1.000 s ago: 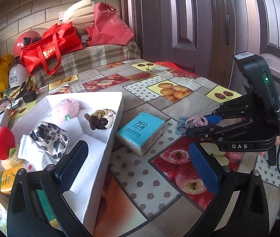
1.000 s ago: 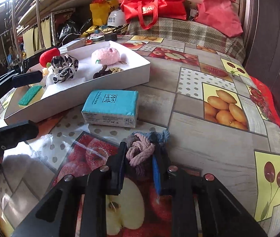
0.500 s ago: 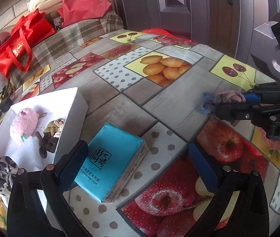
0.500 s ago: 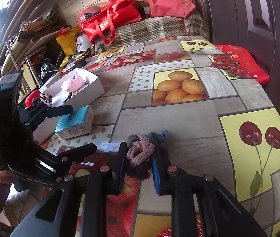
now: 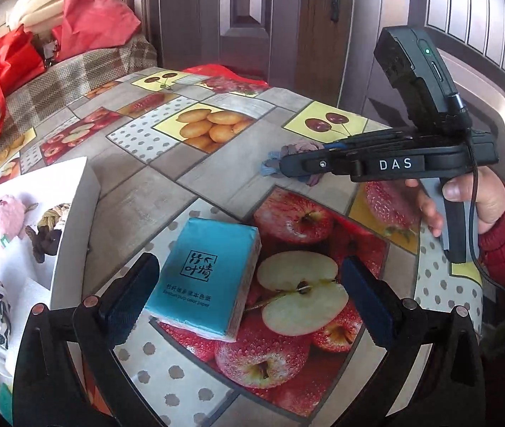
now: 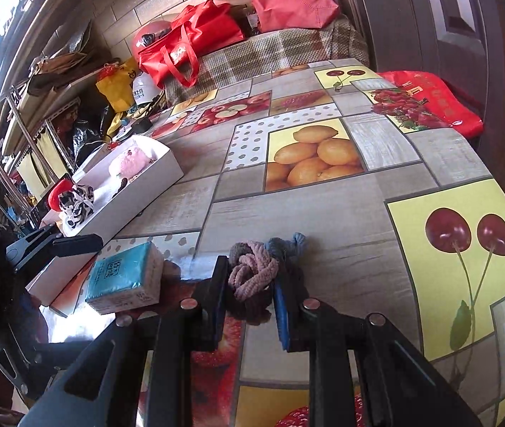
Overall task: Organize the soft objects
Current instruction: 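Grasp the pink-and-blue rope toy with the right tool while the left tool grasps the blue tissue pack, then carry the blue tissue pack and rope toy over the white box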
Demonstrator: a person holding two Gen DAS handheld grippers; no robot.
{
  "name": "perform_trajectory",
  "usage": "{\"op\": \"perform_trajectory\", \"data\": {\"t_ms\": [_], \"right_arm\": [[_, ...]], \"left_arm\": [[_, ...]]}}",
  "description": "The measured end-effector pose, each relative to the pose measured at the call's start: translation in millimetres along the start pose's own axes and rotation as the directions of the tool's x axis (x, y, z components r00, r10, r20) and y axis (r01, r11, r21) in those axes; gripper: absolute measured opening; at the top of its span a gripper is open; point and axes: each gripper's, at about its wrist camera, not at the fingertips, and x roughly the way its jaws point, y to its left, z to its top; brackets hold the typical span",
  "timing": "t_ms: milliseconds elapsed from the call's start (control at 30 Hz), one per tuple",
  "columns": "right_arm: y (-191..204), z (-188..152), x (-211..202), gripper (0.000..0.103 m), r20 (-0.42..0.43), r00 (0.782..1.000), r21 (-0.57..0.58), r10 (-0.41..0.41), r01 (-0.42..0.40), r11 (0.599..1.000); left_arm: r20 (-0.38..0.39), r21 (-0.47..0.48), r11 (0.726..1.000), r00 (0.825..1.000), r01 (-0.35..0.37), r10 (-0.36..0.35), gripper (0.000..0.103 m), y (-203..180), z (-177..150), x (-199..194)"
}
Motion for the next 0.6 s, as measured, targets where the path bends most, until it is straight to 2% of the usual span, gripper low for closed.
{"op": "perform_trajectory", "data": {"t_ms": [67, 100, 233, 267, 300, 333, 400, 500, 600], "right_arm": [[-1.2, 0.5, 0.0, 0.023, -0.002, 1.0, 0.005, 0.003, -0.003, 1.0], [-1.5, 0.5, -0.1, 0.023, -0.002, 1.0, 0.008, 0.004, -0.004, 1.0], [-3.1, 0.5, -0.5, 0.023, 0.001, 1.0, 0.017, 0.007, -0.007, 1.0], [-3.5, 0.3, -0.4, 0.023, 0.001, 1.0, 0.02, 0.008, -0.008, 1.0], [-3.9, 0.2, -0.4, 0.023, 0.001, 1.0, 0.022, 0.009, -0.009, 1.0], [-4.2, 0.1, -0.5, 0.023, 0.002, 1.0, 0.024, 0.009, -0.009, 1.0], [-4.2, 0.1, -1.3, 0.023, 0.006, 1.0, 0.025, 0.005, -0.006, 1.0], [-1.5, -0.4, -6.1, 0.023, 0.031, 0.999, 0.014, -0.008, 0.008, 1.0], [7.7, -1.7, -18.1, 0.022, 0.099, 0.994, -0.021, -0.048, 0.051, 0.998]], "left_arm": [[-0.007, 0.034, 0.993, 0.994, -0.111, 0.111, 0.102, -4.1, 2.6, 8.0], [-0.021, 0.018, 0.99, 0.99, -0.138, 0.138, 0.102, -1.5, 4.6, 13.0], [-0.105, -0.079, 0.99, 0.989, -0.114, 0.105, 0.101, 13.6, 4.9, 30.4], [-0.118, -0.081, 0.99, 0.987, -0.115, 0.105, 0.097, 14.2, 2.1, 33.1], [-0.123, -0.083, 0.992, 0.989, -0.094, 0.084, 0.084, 14.0, -0.9, 34.2], [-0.112, -0.09, 0.994, 0.992, -0.069, 0.059, 0.068, 13.5, -2.0, 31.7], [-0.099, -0.084, 0.995, 0.994, -0.062, 0.053, 0.049, 10.7, -2.6, 27.1], [-0.051, -0.068, 0.993, 0.994, -0.098, 0.095, 0.049, 3.8, -6.5, 16.9], [0.079, -0.05, 0.987, 0.985, -0.152, 0.156, 0.049, -4.6, -9.0, -8.0]]}}
